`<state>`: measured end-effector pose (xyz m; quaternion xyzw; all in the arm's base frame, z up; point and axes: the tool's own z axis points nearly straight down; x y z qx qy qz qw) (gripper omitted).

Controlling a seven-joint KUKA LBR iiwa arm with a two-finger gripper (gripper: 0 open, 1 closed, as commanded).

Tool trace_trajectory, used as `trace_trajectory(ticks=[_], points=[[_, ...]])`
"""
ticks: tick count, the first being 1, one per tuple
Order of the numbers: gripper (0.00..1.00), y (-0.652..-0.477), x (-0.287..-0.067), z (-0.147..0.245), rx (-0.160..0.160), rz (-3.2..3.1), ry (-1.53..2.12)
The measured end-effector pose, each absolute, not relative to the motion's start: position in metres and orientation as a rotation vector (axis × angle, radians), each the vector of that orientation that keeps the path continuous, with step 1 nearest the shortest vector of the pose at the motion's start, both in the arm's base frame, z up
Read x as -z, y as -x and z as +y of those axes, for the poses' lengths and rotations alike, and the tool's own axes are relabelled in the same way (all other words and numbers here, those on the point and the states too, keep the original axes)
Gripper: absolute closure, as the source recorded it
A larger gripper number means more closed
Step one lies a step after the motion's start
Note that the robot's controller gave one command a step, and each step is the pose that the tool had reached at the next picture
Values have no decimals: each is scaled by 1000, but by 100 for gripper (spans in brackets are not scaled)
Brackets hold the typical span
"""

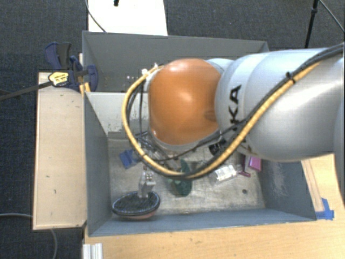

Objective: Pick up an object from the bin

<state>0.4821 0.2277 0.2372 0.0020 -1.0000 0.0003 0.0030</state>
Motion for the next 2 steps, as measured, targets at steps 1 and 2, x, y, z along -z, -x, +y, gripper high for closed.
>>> trace_trajectory(ticks=[1,2], points=[[0,-482,-76,202,-4,-3135,19],[100,-484,-81,203,2,-3143,27]])
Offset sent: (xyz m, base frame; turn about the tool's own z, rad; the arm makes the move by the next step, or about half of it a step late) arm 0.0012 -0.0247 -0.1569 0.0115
